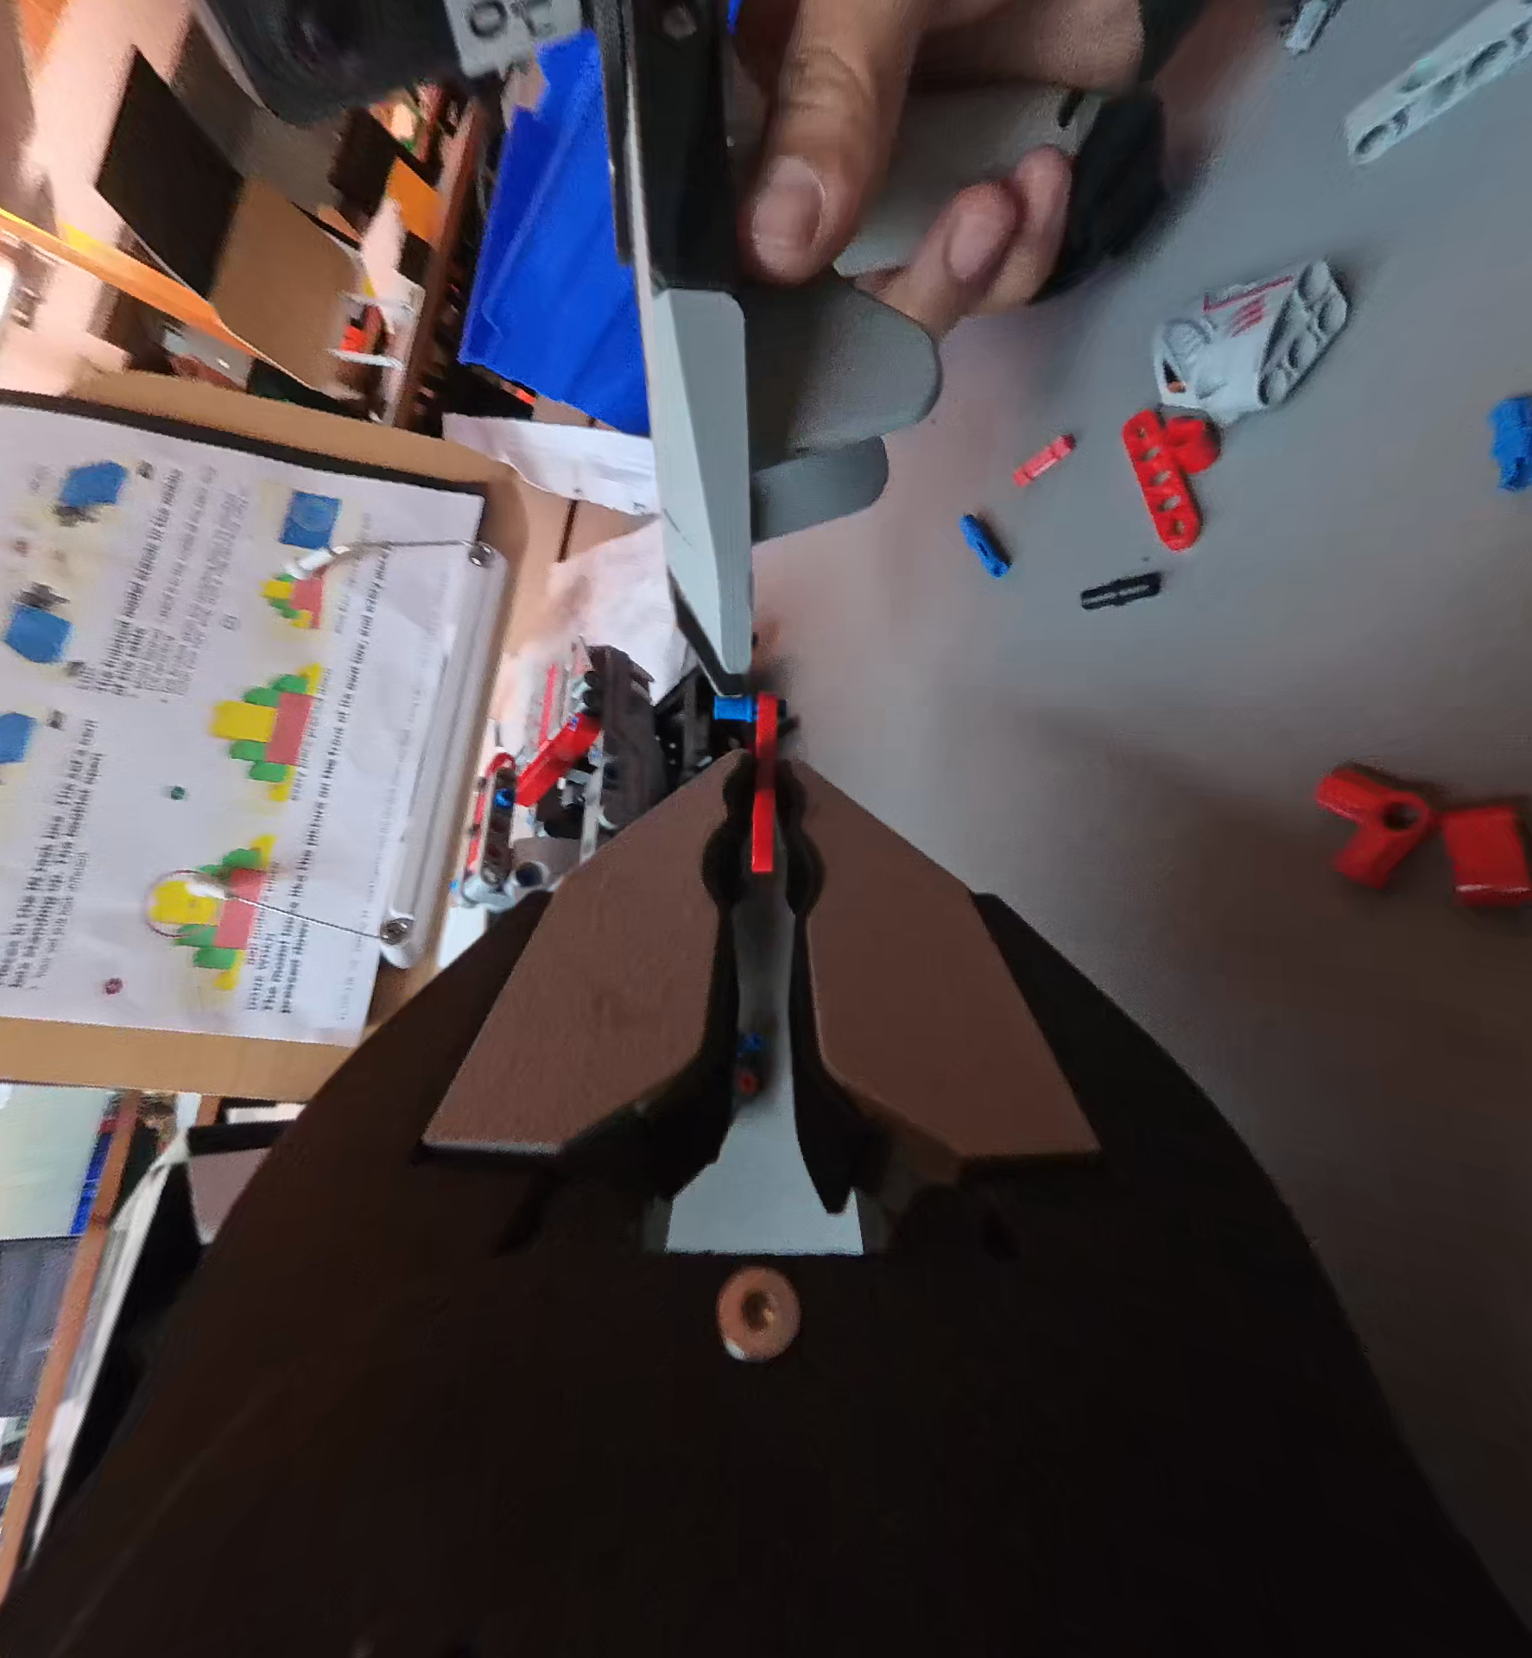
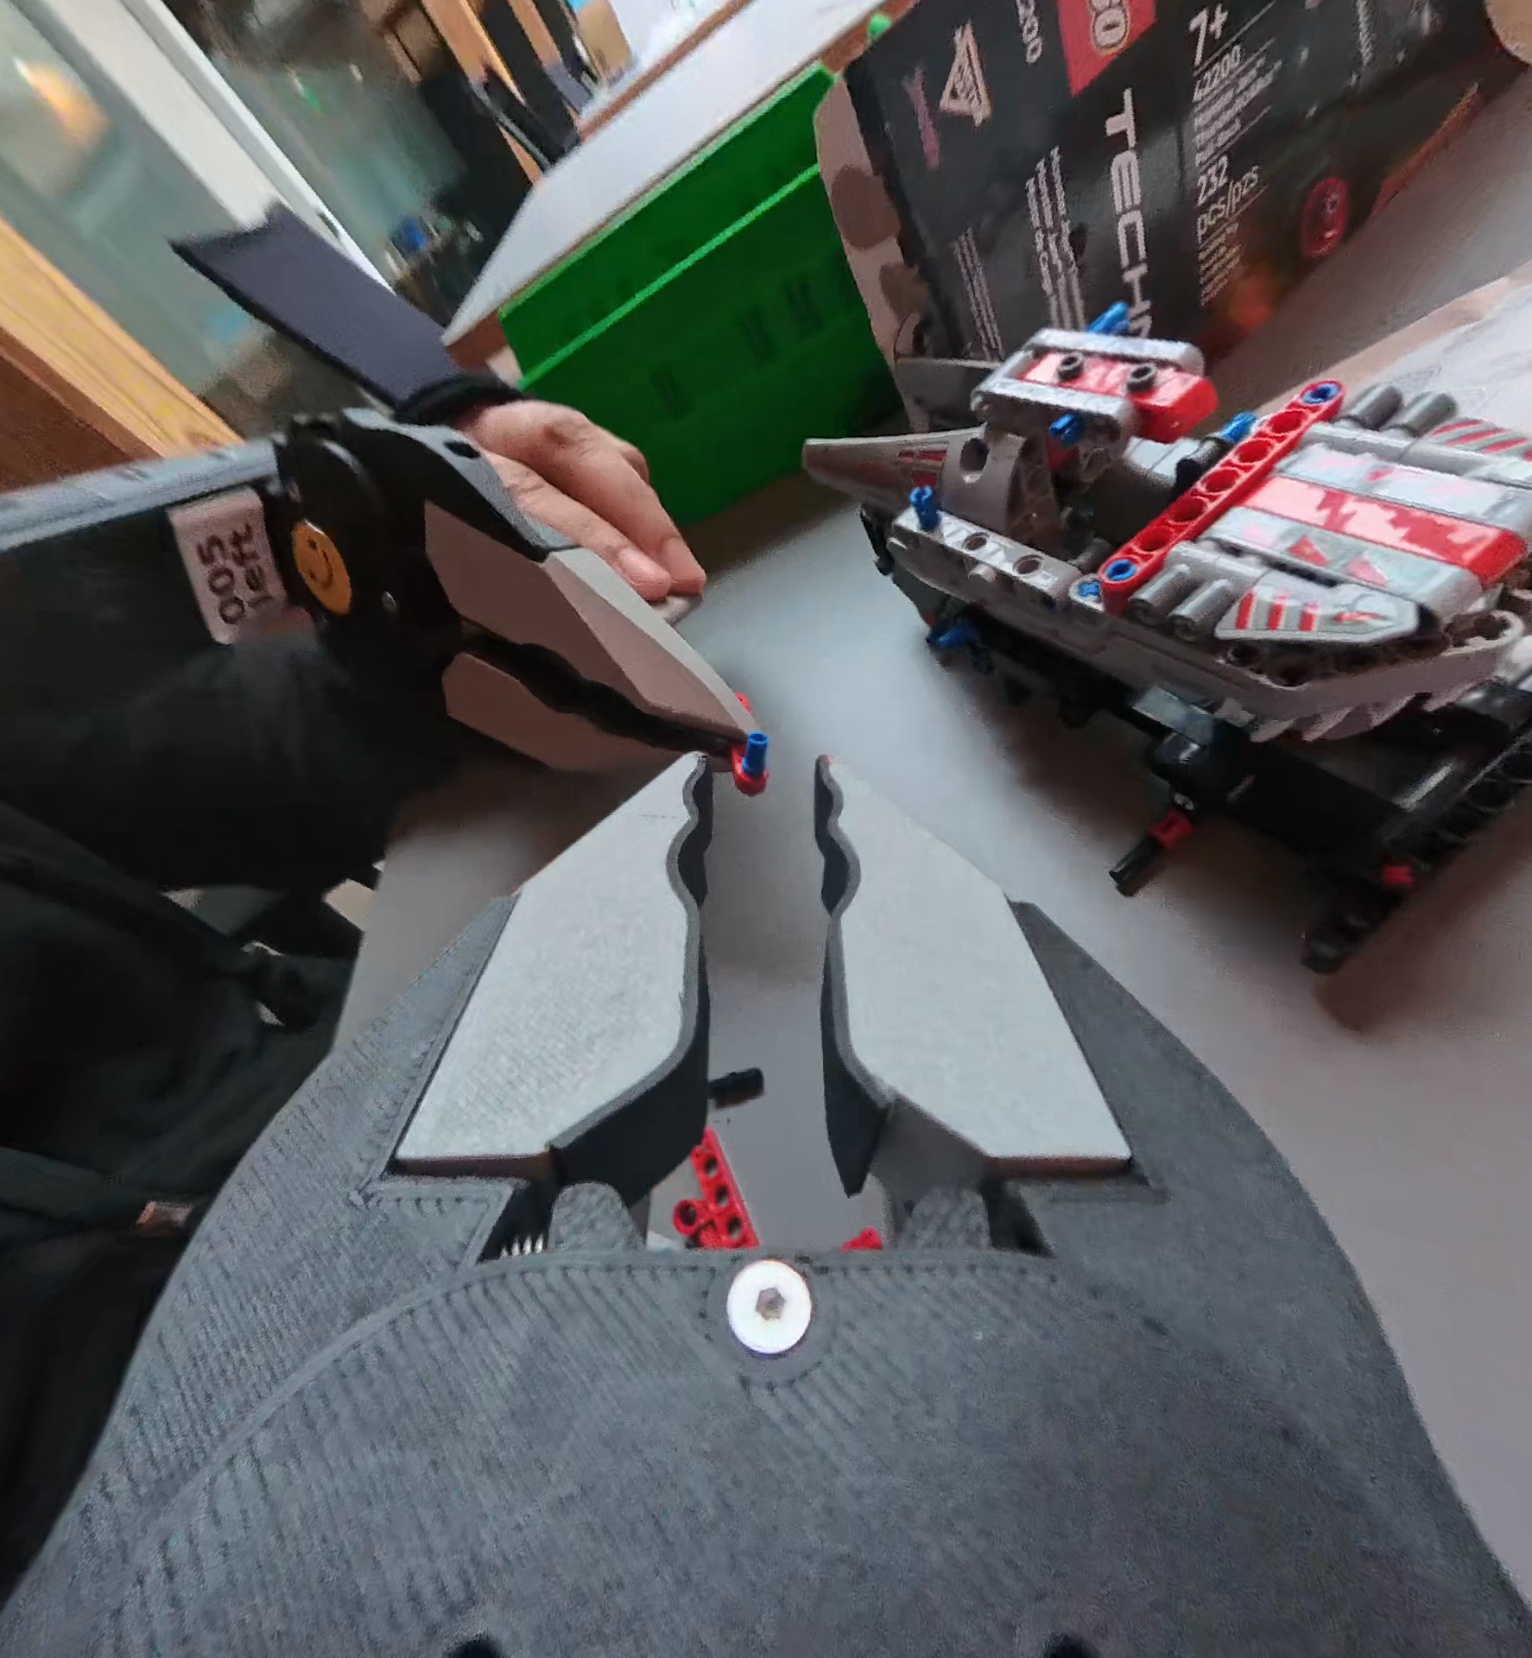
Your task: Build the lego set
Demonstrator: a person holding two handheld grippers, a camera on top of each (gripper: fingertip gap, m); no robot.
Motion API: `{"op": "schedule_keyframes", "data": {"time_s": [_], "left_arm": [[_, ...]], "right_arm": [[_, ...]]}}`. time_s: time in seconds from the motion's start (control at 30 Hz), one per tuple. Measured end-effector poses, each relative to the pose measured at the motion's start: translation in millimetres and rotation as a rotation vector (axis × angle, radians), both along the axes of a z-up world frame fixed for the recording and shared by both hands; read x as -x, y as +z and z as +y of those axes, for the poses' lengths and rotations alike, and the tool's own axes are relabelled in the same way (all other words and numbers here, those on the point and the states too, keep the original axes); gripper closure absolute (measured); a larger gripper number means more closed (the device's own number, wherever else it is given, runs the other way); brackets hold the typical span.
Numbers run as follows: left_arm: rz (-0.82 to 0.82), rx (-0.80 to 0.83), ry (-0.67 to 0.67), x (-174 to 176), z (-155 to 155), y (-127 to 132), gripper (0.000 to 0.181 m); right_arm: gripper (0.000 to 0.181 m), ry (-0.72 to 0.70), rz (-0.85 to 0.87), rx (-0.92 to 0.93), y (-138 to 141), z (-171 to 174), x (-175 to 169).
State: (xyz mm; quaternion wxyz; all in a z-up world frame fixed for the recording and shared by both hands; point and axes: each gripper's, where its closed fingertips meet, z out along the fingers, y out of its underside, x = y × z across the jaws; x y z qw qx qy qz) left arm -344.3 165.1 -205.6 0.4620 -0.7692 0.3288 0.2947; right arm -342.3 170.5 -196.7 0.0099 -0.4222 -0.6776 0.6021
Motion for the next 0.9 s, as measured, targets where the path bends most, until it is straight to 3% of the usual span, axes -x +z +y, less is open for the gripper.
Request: {"op": "schedule_keyframes", "data": {"time_s": [0.13, 0.23, 0.53, 0.67, 0.73, 0.9], "left_arm": [[0.025, -0.029, -0.001, -1, 2, 5, 0.179], [0.023, -0.035, 0.005, -2, 2, 6, 0.179], [0.040, -0.066, -0.016, -7, 3, 12, 0.180], [-0.018, -0.089, 0.011, -5, 6, 10, 0.179], [-0.024, -0.104, 0.050, -1, 8, 12, 0.179], [0.107, -0.010, 0.075, 4, 9, -4, 0.181]], "right_arm": [[0.167, 0.018, 0.005, 0.049, 6, -4, -2], [0.181, 0.006, 0.037, 0.013, 5, -5, -1], [0.179, 0.028, 0.033, 0.059, 10, -9, -3], [0.180, 0.011, 0.047, -0.001, 10, -8, -3], [0.180, 0.017, 0.040, 0.054, 16, -10, -4], [0.181, -0.016, -0.044, 0.069, 3, -12, 0]]}}
